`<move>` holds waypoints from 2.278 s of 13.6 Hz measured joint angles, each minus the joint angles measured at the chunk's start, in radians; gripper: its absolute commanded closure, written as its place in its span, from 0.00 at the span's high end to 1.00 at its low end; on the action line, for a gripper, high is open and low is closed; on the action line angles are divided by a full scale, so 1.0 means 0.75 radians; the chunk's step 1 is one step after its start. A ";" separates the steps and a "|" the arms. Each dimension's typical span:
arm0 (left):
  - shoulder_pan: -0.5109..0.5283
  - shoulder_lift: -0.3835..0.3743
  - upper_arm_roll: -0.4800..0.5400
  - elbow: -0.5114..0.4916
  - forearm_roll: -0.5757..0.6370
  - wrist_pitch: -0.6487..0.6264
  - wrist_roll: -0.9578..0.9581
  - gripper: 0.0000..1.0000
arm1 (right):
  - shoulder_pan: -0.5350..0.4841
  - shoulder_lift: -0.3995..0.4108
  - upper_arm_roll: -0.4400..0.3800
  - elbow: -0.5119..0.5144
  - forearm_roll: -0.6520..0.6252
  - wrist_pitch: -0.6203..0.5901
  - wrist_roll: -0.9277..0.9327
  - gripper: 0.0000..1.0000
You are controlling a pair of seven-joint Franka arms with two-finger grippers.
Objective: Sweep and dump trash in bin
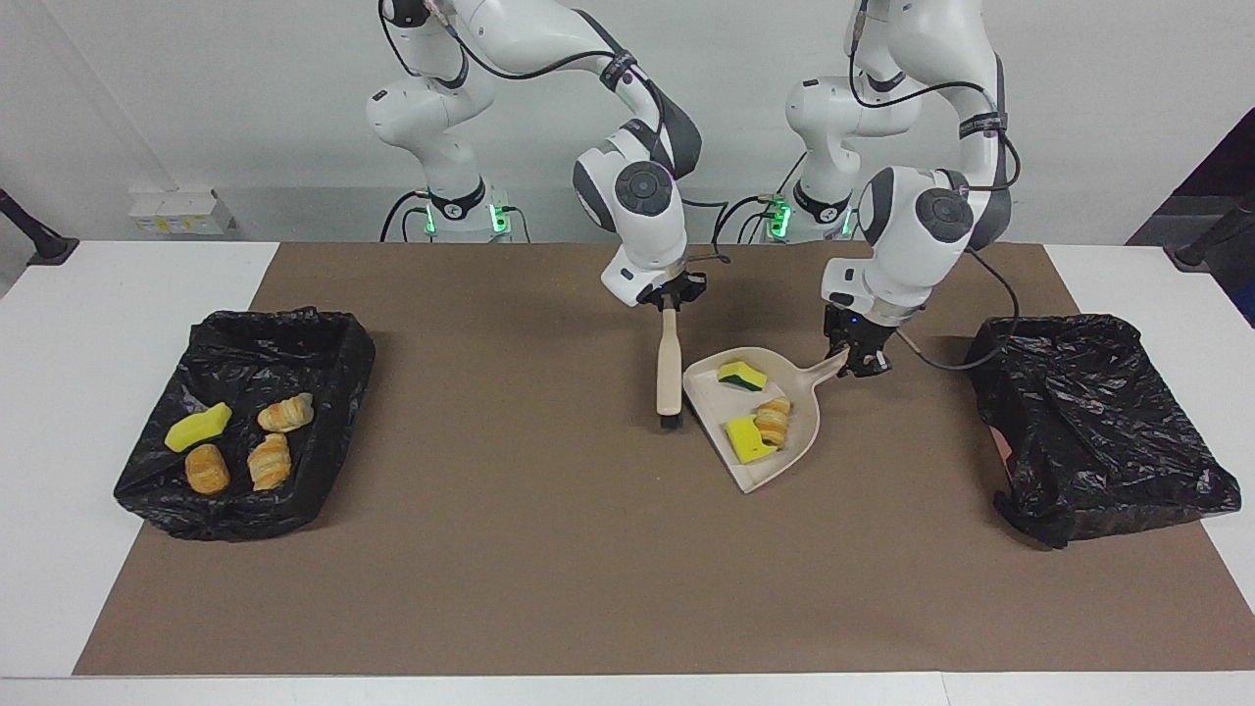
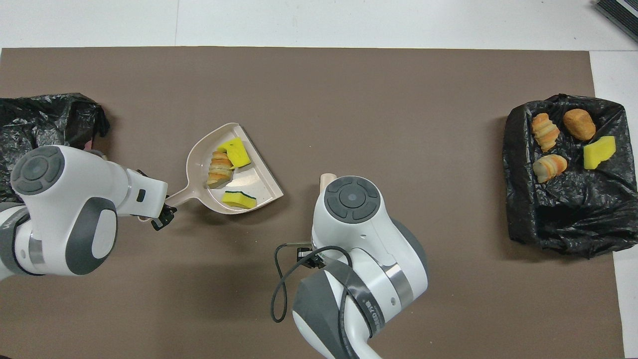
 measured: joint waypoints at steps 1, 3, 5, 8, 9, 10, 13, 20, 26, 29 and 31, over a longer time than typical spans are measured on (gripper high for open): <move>0.022 -0.010 0.001 0.024 -0.001 -0.006 -0.045 0.00 | 0.002 -0.021 0.002 -0.014 -0.002 -0.011 0.009 0.00; 0.098 -0.033 0.004 0.105 -0.002 -0.069 -0.147 0.00 | 0.037 -0.058 0.015 -0.073 -0.003 0.010 0.067 0.00; 0.200 -0.043 0.008 0.199 -0.002 -0.136 -0.191 0.00 | 0.119 -0.092 0.026 -0.148 -0.004 0.065 0.149 0.00; 0.351 -0.042 0.013 0.290 -0.002 -0.162 -0.231 0.00 | 0.293 -0.088 0.031 -0.267 -0.005 0.241 0.223 0.00; 0.421 -0.041 0.015 0.302 -0.001 -0.162 -0.230 0.00 | 0.331 -0.078 0.033 -0.309 -0.006 0.307 0.236 0.00; 0.499 -0.040 0.017 0.312 0.000 -0.162 -0.205 0.00 | 0.347 -0.069 0.034 -0.334 -0.009 0.342 0.238 0.00; 0.726 -0.023 0.025 0.371 0.032 -0.163 0.017 0.00 | 0.347 -0.057 0.024 -0.346 -0.035 0.369 0.238 1.00; 0.808 0.129 0.019 0.637 0.754 -0.162 0.393 0.00 | 0.239 -0.034 0.012 -0.120 -0.170 0.223 0.223 1.00; 0.646 0.144 0.006 0.676 1.243 -0.185 0.455 0.00 | -0.113 -0.054 -0.007 0.220 -0.207 -0.139 -0.246 1.00; 0.561 0.143 0.003 0.726 1.398 -0.253 0.477 0.00 | -0.267 -0.081 -0.010 0.340 -0.242 -0.245 -0.483 1.00; 0.532 0.143 0.001 0.751 1.498 -0.274 0.492 0.00 | -0.388 -0.104 -0.013 0.369 -0.244 -0.284 -0.663 1.00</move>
